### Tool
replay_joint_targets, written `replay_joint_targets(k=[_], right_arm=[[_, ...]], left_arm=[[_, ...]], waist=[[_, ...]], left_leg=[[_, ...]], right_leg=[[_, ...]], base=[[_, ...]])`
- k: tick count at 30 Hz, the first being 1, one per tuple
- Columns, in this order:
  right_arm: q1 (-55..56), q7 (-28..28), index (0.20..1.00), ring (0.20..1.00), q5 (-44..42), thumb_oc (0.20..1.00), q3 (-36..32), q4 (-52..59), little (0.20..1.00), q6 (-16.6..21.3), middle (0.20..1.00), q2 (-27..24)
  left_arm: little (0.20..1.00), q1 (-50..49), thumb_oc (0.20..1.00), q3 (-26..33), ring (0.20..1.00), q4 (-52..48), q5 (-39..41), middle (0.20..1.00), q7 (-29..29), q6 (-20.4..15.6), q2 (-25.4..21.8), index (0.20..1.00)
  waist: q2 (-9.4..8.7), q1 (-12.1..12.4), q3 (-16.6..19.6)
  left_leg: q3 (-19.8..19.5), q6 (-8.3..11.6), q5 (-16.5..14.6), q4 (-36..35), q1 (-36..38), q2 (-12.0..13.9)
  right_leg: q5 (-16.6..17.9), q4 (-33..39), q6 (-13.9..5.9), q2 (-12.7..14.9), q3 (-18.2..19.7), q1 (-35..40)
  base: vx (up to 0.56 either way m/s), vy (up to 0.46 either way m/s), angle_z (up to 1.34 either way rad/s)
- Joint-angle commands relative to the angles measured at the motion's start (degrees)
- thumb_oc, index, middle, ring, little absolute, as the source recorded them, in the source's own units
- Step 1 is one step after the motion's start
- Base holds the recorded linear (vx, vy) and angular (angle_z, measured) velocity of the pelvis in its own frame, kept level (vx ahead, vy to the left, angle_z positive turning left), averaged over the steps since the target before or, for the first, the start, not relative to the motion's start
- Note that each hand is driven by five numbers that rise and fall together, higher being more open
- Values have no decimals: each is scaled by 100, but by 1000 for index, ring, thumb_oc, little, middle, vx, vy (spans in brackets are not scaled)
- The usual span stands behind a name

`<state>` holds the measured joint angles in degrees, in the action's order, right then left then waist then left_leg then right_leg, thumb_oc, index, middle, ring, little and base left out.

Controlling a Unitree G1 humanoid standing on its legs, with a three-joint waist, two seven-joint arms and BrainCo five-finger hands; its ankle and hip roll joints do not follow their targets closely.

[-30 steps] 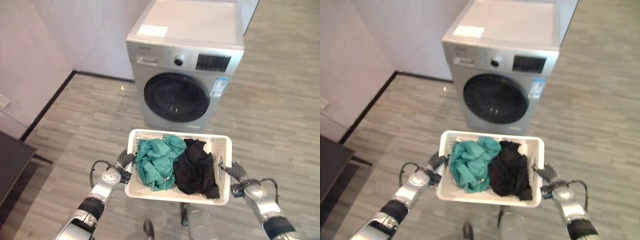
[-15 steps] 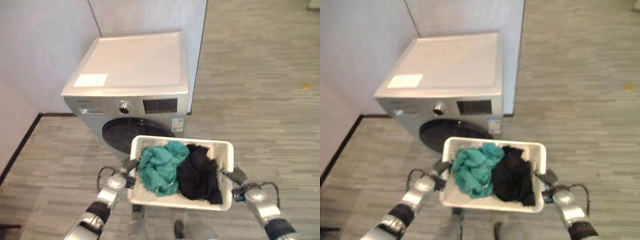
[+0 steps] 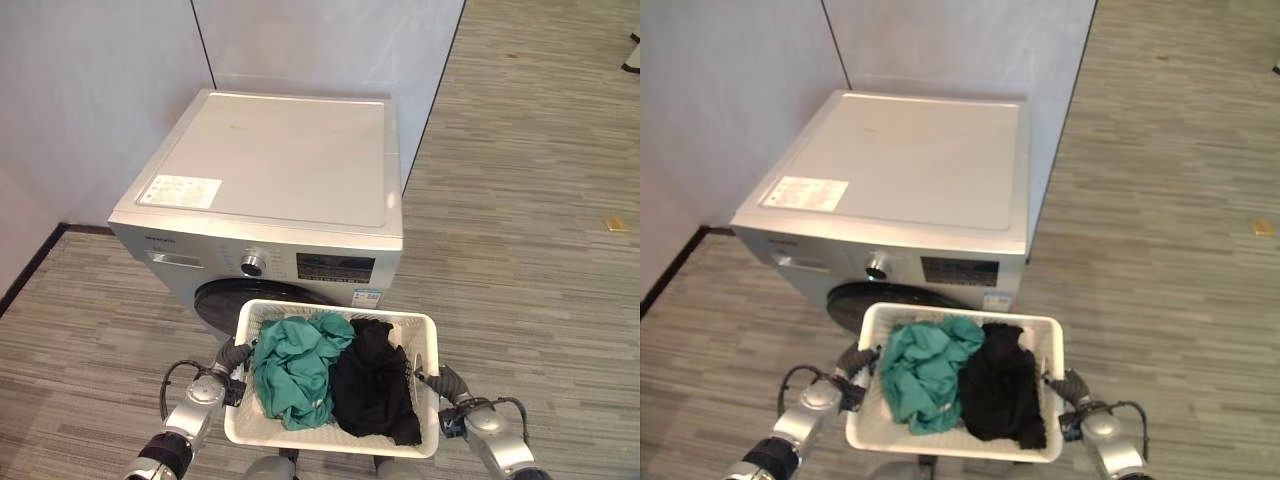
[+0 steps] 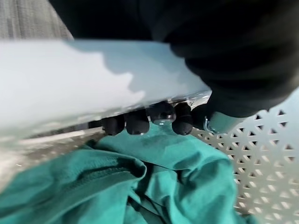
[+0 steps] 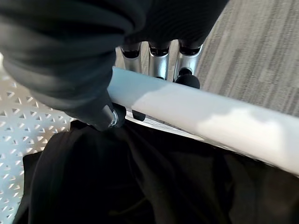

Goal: Grab the laundry basket,head to the washer,open it,put in the laundry and shut it.

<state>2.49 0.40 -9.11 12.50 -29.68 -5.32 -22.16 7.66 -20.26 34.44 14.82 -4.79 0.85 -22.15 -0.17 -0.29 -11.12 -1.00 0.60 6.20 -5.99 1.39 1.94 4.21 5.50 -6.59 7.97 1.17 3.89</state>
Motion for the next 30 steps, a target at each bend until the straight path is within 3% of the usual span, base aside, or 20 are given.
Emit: replay_joint_targets(k=[1, 7, 10, 11, 14, 15, 16, 19, 21, 24, 26, 27, 28, 30], right_arm=[[4, 169, 200, 200, -73, 200, -419, 426, 200, 383, 200, -444], [186, 255, 200, 200, 9, 200, -376, 509, 200, 374, 200, -418], [526, 312, 200, 200, 129, 200, -517, 1144, 200, 437, 200, -474], [969, 365, 200, 200, 243, 200, -802, 1755, 200, 528, 200, -526], [1533, 500, 200, 200, 493, 200, -1151, 2528, 200, 581, 200, -656], [2016, 664, 200, 200, 586, 200, -1542, 3218, 200, 668, 200, -766], [2052, 673, 200, 200, 586, 200, -1547, 3249, 200, 651, 200, -772], [3028, 1224, 200, 200, 463, 200, -2321, 4441, 200, 791, 200, -1030], [3154, 1310, 200, 200, 396, 200, -2457, 4600, 200, 786, 200, -1148], [3218, 1484, 200, 200, 399, 200, -2603, 4877, 200, 719, 200, -1410], [3101, 1413, 200, 200, 422, 200, -2529, 4932, 200, 726, 200, -1499], [2808, 1283, 200, 200, 409, 200, -2355, 4850, 200, 716, 200, -1498], [2786, 1279, 200, 200, 410, 200, -2354, 4840, 200, 719, 200, -1494], [2669, 1209, 200, 200, 358, 200, -2181, 4805, 200, 719, 200, -1458]], left_arm=[[200, 687, 200, 559, 200, 16, -1, 200, -199, -514, -102, 200], [200, 483, 200, 772, 200, -242, -72, 200, -256, -532, -215, 200], [200, 76, 200, 1271, 200, -967, -275, 200, -385, -566, -434, 200], [200, -475, 200, 1730, 200, -1596, -457, 200, -422, -604, -523, 200], [200, -1184, 200, 2181, 200, -2296, -658, 200, -390, -648, -577, 200], [200, -1819, 200, 2667, 200, -2924, -831, 200, -351, -753, -517, 200], [200, -1858, 200, 2674, 200, -2956, -835, 200, -343, -737, -509, 200], [200, -2935, 200, 3504, 200, -3959, -1212, 200, -251, -914, -422, 200], [200, -3115, 200, 3638, 200, -4120, -1208, 200, -246, -937, -391, 200], [200, -3388, 200, 3794, 200, -4363, -1170, 200, -189, -907, -326, 200], [200, -3295, 200, 3661, 200, -4317, -1156, 200, -221, -907, -329, 200], [200, -2873, 200, 3432, 200, -4128, -1190, 200, -338, -894, -361, 200], [200, -2848, 200, 3431, 200, -4114, -1193, 200, -344, -898, -365, 200], [200, -2501, 200, 3225, 200, -4106, -1221, 200, -321, -892, -388, 200]], waist=[[15, -52, 528], [-73, 7, 428], [-124, 63, 266], [-154, 90, 154], [-191, 88, 67], [-230, 100, -41], [-223, 96, -19], [-288, 166, -181], [-301, 201, -212], [-297, 294, -308], [-290, 366, -426], [-341, 283, -541], [-344, 275, -542], [-454, 156, -602]], left_leg=[[51, 163, -526, 121, 118, 278], [-22, 205, -472, 145, 37, 361], [-145, 272, -389, 126, -155, 486], [-207, 289, -336, 196, -261, 550], [-265, 294, -436, 362, -307, 587], [-283, 299, -422, 496, -402, 614], [-282, 302, -478, 497, -373, 620], [-273, 364, -387, 595, -495, 693], [-299, 390, -386, 589, -497, 703], [-345, 514, -4, 211, -556, 753], [-413, 710, 397, 99, -854, 783], [-203, 636, 279, 100, -1020, 683], [-212, 626, 307, 99, -1052, 673], [36, 419, -203, 948, -1065, 595]], right_leg=[[-669, -375, 41, 20, -149, 121], [-621, -269, 82, -69, -169, 81], [-589, -136, 138, -201, -163, -1], [-567, -103, 176, -264, -147, -14], [-620, -73, 212, -304, -127, 68], [-605, -89, 251, -330, -90, 49], [-640, -78, 252, -334, -94, 82], [-648, -130, 323, -401, -167, 59], [-685, -134, 332, -421, -207, 71], [-656, -87, 329, -510, -379, -22], [-655, -60, 334, -542, -564, -177], [-604, -183, 343, -447, -843, -541], [-595, -201, 338, -438, -852, -576], [-466, -275, 329, -261, -1040, -866]], base=[[-50, -45, -9], [-67, -66, -4], [-192, -149, 2], [-50, -84, 1], [-87, -114, 8], [-71, -99, 9], [-70, -105, 6], [-74, -124, 0], [-28, -89, 6], [-151, -120, 14], [-362, -109, 19], [-375, -58, 38], [-429, -60, 70], [-288, -38, 79]])
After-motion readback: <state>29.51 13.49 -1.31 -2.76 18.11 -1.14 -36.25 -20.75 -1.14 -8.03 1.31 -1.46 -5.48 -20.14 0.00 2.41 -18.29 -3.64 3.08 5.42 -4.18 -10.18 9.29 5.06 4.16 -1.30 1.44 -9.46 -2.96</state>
